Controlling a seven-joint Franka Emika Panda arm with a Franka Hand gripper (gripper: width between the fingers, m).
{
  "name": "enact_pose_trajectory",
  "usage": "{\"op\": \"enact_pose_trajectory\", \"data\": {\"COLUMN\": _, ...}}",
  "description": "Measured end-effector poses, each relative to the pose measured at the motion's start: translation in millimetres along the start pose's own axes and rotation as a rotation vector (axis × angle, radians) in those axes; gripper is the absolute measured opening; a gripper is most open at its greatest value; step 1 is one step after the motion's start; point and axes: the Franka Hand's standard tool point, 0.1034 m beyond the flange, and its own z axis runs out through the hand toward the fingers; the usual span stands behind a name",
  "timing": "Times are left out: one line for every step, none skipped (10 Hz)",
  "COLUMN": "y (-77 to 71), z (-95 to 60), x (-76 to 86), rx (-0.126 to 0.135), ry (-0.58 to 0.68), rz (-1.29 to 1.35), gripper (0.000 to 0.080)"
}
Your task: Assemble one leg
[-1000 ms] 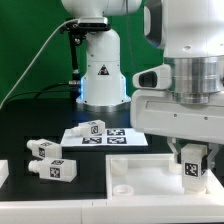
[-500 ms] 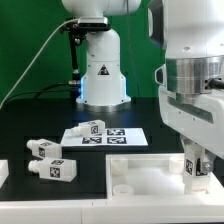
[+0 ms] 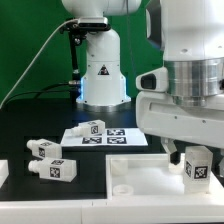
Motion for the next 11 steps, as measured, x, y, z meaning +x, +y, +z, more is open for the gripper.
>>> {"op": "enact_pose_trajectory", "data": {"y": 0.1, "z": -0.1, "x": 0.7, "rx": 0.001, "ry": 0.002, "rz": -0.076, "gripper": 0.0646}}
{"op": "enact_pose_trajectory", "data": {"y": 0.6, "z": -0.1, "x": 1.2, "rx": 0.001, "ry": 0.002, "rz": -0.140, "gripper": 0.0648}}
{"op": "enact_pose_trajectory", "data": {"y": 0.3, "z": -0.3, "x": 1.2, "rx": 0.001, "ry": 0.002, "rz": -0.173, "gripper": 0.0648}}
{"op": "enact_pose_trajectory", "data": {"y": -1.9, "z": -4.5, "x": 2.6, "rx": -0.011, "ry": 0.016, "rz": -0.362, "gripper": 0.0648}}
{"op": "enact_pose_trajectory", "data": {"y": -6.6, "z": -12.9, "x": 2.7, "rx": -0.016, "ry": 0.031, "rz": -0.527, "gripper": 0.0648}}
{"op": "enact_pose_trajectory", "data": {"y": -7.7, "z": -18.1, "x": 4.1, "rx": -0.015, "ry": 0.037, "rz": -0.653, "gripper": 0.0648}}
{"op": "enact_pose_trajectory", "data": {"y": -6.9, "z": -16.7, "x": 4.0, "rx": -0.014, "ry": 0.035, "rz": -0.611, "gripper": 0.0648}}
{"op": "enact_pose_trajectory", "data": {"y": -6.7, "z": -16.1, "x": 4.0, "rx": -0.015, "ry": 0.035, "rz": -0.596, "gripper": 0.0546}}
{"op": "enact_pose_trajectory", "data": {"y": -6.6, "z": -16.1, "x": 4.1, "rx": -0.015, "ry": 0.035, "rz": -0.597, "gripper": 0.0400}}
{"op": "enact_pose_trajectory", "data": {"y": -6.6, "z": -15.9, "x": 3.9, "rx": -0.013, "ry": 0.035, "rz": -0.514, "gripper": 0.0400}}
{"op": "enact_pose_trajectory", "data": {"y": -4.6, "z": -15.6, "x": 5.8, "rx": -0.015, "ry": 0.037, "rz": -0.437, "gripper": 0.0289}}
